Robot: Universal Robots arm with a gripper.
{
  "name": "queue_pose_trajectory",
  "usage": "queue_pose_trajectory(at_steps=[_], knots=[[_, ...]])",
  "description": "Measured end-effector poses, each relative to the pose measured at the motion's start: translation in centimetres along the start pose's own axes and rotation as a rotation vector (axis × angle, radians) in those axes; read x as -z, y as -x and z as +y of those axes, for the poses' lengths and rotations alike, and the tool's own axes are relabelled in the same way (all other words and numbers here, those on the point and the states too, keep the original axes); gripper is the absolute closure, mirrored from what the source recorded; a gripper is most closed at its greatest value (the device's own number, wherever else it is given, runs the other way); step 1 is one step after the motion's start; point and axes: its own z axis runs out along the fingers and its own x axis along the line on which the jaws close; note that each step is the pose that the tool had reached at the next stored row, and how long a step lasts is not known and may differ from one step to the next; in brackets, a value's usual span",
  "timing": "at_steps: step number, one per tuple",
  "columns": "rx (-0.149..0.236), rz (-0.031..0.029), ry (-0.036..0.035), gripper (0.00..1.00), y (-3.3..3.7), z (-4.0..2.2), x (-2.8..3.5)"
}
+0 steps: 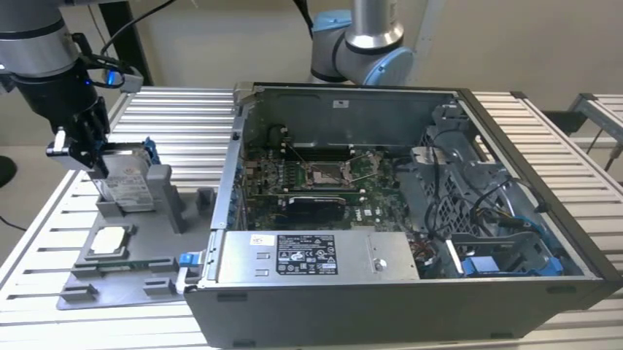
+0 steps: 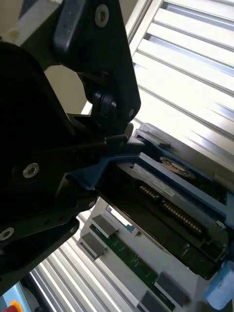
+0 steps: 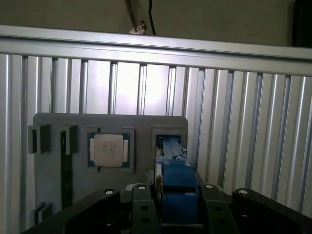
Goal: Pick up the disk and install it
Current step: 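Pick up the disk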
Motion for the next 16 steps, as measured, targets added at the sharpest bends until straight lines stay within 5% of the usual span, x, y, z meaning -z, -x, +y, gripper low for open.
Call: queue_pose_trajectory(at_steps=[16], knots=[[0.0,-0.0004,-0.0001,1.0,-0.05,0.0,-0.02]])
